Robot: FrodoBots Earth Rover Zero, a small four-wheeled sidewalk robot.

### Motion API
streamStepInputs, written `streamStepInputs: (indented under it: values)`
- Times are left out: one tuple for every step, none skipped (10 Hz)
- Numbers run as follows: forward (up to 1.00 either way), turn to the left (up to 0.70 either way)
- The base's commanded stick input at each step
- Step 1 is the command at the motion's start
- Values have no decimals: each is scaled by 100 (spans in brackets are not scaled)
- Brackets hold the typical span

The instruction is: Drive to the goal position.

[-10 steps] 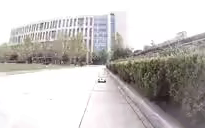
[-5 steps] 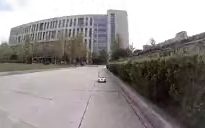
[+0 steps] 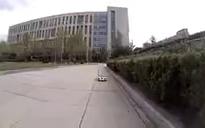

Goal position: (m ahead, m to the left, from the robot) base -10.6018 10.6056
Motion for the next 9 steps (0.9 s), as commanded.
streamStepInputs:
  values:
    - [0, 0]
    - [0, 0]
    - [0, 0]
    - [0, 0]
    - [0, 0]
    - [0, 0]
    - [0, 1]
    - [0, 24]
    - [10, 42]
